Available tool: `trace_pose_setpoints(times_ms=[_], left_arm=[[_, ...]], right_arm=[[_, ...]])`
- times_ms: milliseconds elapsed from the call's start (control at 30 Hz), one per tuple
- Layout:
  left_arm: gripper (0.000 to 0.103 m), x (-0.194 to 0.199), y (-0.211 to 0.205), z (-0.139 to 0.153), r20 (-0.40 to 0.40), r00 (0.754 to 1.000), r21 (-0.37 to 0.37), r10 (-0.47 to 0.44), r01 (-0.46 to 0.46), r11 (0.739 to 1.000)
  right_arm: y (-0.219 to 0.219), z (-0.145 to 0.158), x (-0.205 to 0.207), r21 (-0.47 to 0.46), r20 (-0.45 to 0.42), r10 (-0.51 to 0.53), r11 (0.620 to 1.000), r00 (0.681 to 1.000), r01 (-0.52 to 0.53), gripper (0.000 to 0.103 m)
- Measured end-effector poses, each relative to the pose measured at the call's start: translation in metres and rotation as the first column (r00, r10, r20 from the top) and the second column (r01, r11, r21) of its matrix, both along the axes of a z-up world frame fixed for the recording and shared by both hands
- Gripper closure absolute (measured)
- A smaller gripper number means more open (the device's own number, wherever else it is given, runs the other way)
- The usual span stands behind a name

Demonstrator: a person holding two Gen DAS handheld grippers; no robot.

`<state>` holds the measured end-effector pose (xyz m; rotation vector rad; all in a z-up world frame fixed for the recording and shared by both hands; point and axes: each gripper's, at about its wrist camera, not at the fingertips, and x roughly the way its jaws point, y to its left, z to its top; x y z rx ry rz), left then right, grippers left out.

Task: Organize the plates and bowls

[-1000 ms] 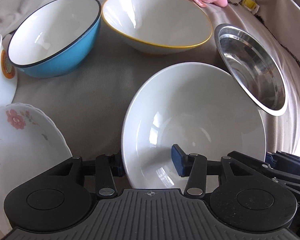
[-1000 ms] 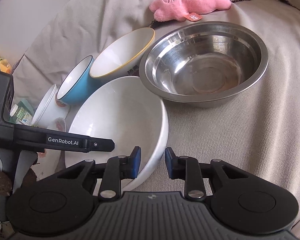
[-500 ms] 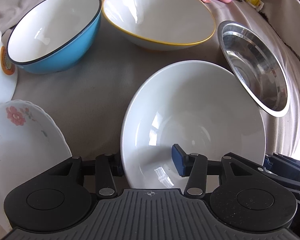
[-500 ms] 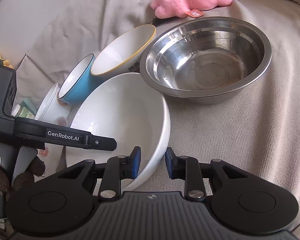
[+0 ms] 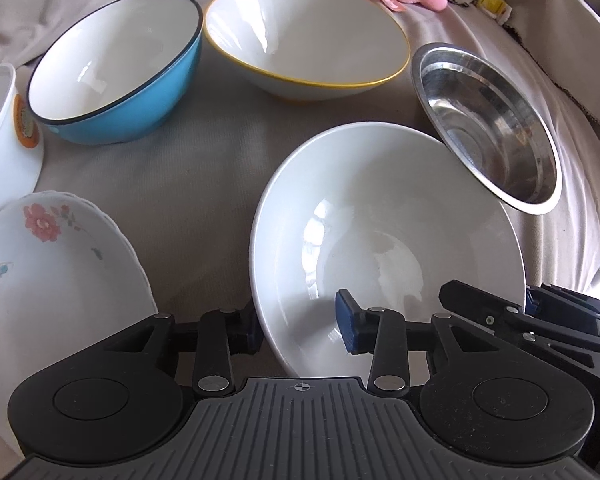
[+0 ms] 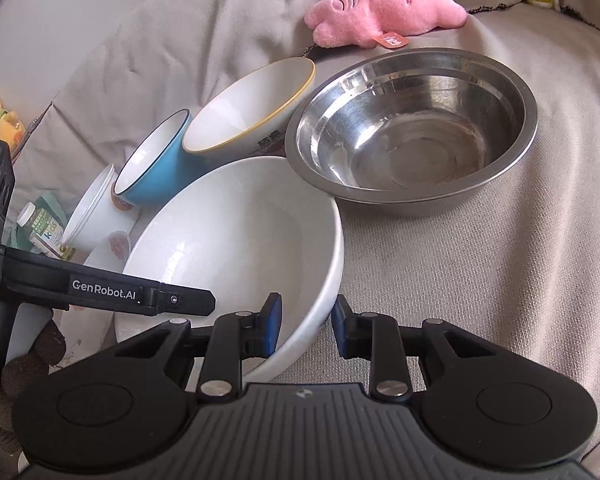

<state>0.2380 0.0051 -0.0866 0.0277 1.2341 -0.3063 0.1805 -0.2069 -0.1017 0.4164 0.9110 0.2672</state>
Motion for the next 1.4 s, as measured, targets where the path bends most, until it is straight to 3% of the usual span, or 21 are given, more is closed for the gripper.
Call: trace_pose_setpoints(times_ms=[267,400,633,767,1000,1167,1400], left_arm=[[0.071,-0.011,0.006,0.009,0.07,0.997,0.001,0.01,-0.01,1.0],[0.076,-0.006,0.014,0.006,0.062,0.997,0.002,0.036,-0.036,0.999],[0.071,0.012,0.021,-0.007,0.059,0.995,-0.038,0.079,-0.077,0.996],[0.065,0.023,0.021,-0.012,0.047,0.993,-0.055,0.106,-0.103,0.993],[0.062,0.037,0.024,-0.014,0.043,0.987,-0.078,0.157,-0.153,0.985],[0.064,0.038,0.024,-0.014,0.051,0.987,-0.084,0.15,-0.145,0.986],[0.06,0.034,0.021,-0.015,0.081,0.985,-0.062,0.15,-0.146,0.987]], right_arm=[[0.01,0.004,-0.001,-0.025,0.002,0.021,0.999,1.0,-0.021,0.074],[0.017,-0.001,0.003,-0.029,-0.007,0.04,0.999,0.999,-0.041,0.074],[0.01,-0.006,0.011,0.04,-0.026,0.026,0.999,0.999,-0.025,0.074],[0.015,-0.013,0.021,0.087,-0.081,0.029,0.996,0.996,-0.022,0.074],[0.029,-0.01,0.024,0.005,-0.021,0.067,0.998,0.997,-0.067,0.073],[0.001,-0.017,0.031,0.187,-0.084,-0.018,0.982,0.996,0.034,0.073],[0.011,-0.017,0.046,0.155,-0.144,-0.026,0.987,0.989,0.049,0.072]])
